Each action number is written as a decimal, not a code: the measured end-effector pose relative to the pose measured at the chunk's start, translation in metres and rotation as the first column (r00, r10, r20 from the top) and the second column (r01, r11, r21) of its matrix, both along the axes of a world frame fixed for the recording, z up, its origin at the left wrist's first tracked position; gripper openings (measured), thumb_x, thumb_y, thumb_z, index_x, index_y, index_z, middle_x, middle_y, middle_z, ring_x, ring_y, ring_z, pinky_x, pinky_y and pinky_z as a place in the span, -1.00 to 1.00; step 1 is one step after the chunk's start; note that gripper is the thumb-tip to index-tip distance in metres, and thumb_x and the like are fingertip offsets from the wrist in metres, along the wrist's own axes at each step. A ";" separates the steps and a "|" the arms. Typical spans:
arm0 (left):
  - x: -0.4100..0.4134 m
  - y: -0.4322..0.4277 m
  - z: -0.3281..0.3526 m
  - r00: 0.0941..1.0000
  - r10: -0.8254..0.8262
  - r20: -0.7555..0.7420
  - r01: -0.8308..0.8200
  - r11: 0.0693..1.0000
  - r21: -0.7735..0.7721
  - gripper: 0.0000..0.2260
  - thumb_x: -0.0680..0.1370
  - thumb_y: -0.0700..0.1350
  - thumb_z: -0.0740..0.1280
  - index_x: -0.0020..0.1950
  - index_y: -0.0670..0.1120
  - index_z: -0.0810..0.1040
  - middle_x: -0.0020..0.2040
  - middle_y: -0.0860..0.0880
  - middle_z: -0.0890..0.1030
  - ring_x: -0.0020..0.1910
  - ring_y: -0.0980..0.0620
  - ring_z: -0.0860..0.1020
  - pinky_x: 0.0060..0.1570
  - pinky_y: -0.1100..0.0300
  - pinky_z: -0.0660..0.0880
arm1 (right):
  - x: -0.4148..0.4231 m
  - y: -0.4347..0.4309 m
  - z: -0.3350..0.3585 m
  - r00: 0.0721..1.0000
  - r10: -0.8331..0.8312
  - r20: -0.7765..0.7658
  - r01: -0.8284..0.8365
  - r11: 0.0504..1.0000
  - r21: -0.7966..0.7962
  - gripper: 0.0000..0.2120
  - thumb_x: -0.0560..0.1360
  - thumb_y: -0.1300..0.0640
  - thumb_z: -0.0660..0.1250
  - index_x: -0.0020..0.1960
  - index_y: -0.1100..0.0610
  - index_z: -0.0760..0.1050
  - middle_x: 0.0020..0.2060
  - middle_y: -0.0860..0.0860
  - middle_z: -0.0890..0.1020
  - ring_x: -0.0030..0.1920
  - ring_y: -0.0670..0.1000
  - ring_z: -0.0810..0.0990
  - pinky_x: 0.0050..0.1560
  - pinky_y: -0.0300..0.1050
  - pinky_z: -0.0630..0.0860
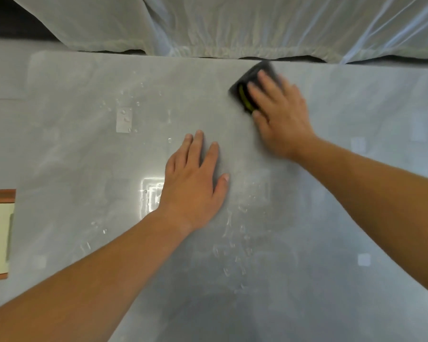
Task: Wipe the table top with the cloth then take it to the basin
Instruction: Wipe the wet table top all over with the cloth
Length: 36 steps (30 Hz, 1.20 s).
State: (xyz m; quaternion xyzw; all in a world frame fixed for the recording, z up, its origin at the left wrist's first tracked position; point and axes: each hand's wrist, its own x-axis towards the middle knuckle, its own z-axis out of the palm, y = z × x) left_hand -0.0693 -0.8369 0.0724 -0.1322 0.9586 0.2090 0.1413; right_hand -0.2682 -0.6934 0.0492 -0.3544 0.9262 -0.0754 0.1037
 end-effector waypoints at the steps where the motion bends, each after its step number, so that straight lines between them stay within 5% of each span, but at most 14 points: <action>1: 0.002 -0.002 -0.001 1.000 -0.019 -0.002 0.019 1.000 0.005 -0.41 0.64 0.19 -0.02 0.62 -0.02 0.03 0.65 -0.14 -0.12 0.61 -0.09 -0.18 0.52 0.00 -0.15 | -0.011 -0.008 0.000 0.993 -0.117 0.001 0.117 0.993 -0.016 -0.47 0.64 -0.07 0.04 0.60 -0.07 0.13 0.62 -0.02 0.07 0.60 0.20 0.01 0.54 0.23 -0.02; 4: 0.006 -0.006 0.002 0.999 -0.051 -0.002 0.051 0.999 0.015 -0.43 0.65 0.16 0.02 0.61 -0.05 0.06 0.64 -0.17 -0.11 0.61 -0.11 -0.17 0.53 0.02 -0.15 | -0.004 -0.034 -0.001 0.936 -0.352 0.032 0.353 0.933 -0.064 -0.47 0.64 -0.07 0.03 0.61 -0.09 0.10 0.63 -0.04 0.02 0.60 0.19 -0.06 0.56 0.18 -0.10; 9: 0.028 0.002 0.015 0.997 -0.066 -0.029 0.066 0.998 0.007 -0.52 0.60 0.10 0.12 0.43 -0.15 0.37 0.52 -0.25 0.24 0.53 -0.25 0.15 0.49 -0.09 0.11 | 0.060 0.013 0.006 0.993 0.108 0.052 -0.106 0.994 -0.033 -0.49 0.65 0.00 0.10 0.60 -0.06 0.18 0.61 -0.02 0.12 0.60 0.19 0.02 0.55 0.20 0.00; 11: 0.041 0.007 0.017 0.997 -0.077 -0.031 0.078 0.997 0.023 -0.53 0.59 0.09 0.15 0.39 -0.16 0.40 0.47 -0.25 0.30 0.49 -0.26 0.22 0.46 -0.10 0.16 | 0.053 0.039 0.008 0.995 0.082 0.057 -0.081 0.997 -0.016 -0.50 0.66 0.04 0.12 0.59 -0.06 0.18 0.61 -0.01 0.13 0.60 0.19 0.03 0.54 0.23 0.04; 16: 0.060 0.011 0.011 0.994 -0.111 -0.005 0.111 0.993 0.033 -0.46 0.63 0.09 0.12 0.53 -0.16 0.28 0.59 -0.24 0.15 0.59 -0.20 0.06 0.53 -0.11 0.04 | 0.078 0.035 0.007 0.965 -0.257 0.047 0.260 0.962 -0.085 -0.48 0.64 0.07 0.11 0.59 -0.02 0.18 0.61 0.04 0.13 0.58 0.22 0.05 0.52 0.26 0.06; 22: 0.060 0.010 0.006 0.993 -0.109 -0.035 0.110 0.993 0.040 -0.41 0.58 0.13 0.02 0.53 -0.15 0.29 0.60 -0.22 0.16 0.60 -0.18 0.07 0.53 -0.12 0.07 | 0.140 0.067 0.005 0.991 0.128 0.048 -0.126 0.991 -0.046 -0.50 0.65 0.01 0.07 0.59 -0.04 0.19 0.60 -0.04 0.13 0.59 0.19 0.05 0.56 0.16 0.01; 28: 0.072 0.011 0.005 0.992 -0.113 -0.050 0.116 0.991 0.065 -0.45 0.60 0.08 0.12 0.52 -0.19 0.28 0.59 -0.26 0.14 0.60 -0.20 0.05 0.54 -0.14 0.05 | 0.142 0.041 0.003 0.982 -0.184 0.049 0.187 0.979 -0.076 -0.46 0.62 0.04 0.08 0.60 -0.03 0.15 0.61 0.02 0.11 0.60 0.20 -0.01 0.57 0.22 -0.06; 33: 0.107 0.029 0.019 0.987 -0.150 -0.060 0.152 0.988 0.036 -0.44 0.58 0.06 0.16 0.50 -0.23 0.32 0.58 -0.27 0.18 0.58 -0.23 0.11 0.53 -0.14 0.09 | 0.193 0.071 0.005 0.988 0.145 0.057 -0.142 0.988 -0.053 -0.48 0.65 0.05 0.13 0.59 0.00 0.20 0.60 0.02 0.14 0.60 0.24 0.02 0.55 0.27 0.02; 36: 0.131 0.038 0.022 0.985 -0.168 -0.045 0.168 0.986 0.004 -0.43 0.60 0.08 0.14 0.52 -0.22 0.30 0.58 -0.27 0.17 0.58 -0.23 0.09 0.54 -0.11 0.01 | 0.162 0.075 0.005 0.992 0.123 0.039 -0.121 0.992 -0.037 -0.50 0.64 0.03 0.09 0.58 0.01 0.23 0.59 0.03 0.18 0.59 0.24 0.07 0.54 0.26 0.05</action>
